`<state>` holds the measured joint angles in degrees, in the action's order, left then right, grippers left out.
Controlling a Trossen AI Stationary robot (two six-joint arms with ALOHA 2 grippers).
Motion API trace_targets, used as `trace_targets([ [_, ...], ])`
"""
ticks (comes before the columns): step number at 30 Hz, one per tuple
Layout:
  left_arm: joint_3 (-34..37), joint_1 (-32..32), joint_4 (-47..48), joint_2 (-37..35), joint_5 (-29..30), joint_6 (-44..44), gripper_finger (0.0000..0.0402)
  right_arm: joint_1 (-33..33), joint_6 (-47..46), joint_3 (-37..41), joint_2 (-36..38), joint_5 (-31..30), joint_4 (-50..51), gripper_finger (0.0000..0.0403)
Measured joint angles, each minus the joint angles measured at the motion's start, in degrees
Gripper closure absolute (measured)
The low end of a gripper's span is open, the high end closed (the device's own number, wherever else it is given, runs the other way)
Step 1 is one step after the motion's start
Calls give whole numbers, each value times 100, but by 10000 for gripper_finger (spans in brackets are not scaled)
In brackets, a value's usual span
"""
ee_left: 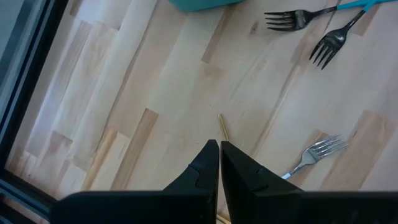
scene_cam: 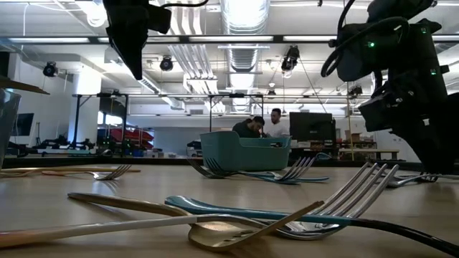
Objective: Sort silverware by color (type)
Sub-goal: Put the orange fork into the green bin
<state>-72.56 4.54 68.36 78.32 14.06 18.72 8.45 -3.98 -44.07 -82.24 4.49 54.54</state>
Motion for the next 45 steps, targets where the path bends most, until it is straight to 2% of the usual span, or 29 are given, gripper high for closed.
trace_targets([
  [16,558,0,-193,-11,38,183,401,-2,-378,11,0,-15,-528,339],
  [22,574,0,-241,-18,38,278,401,-29,-526,59,7,-455,-713,339],
  [35,574,0,-263,-61,38,431,401,-61,-807,34,386,-301,-777,339],
  [45,574,0,-280,-63,38,431,401,-61,-901,253,326,-320,-1072,339],
])
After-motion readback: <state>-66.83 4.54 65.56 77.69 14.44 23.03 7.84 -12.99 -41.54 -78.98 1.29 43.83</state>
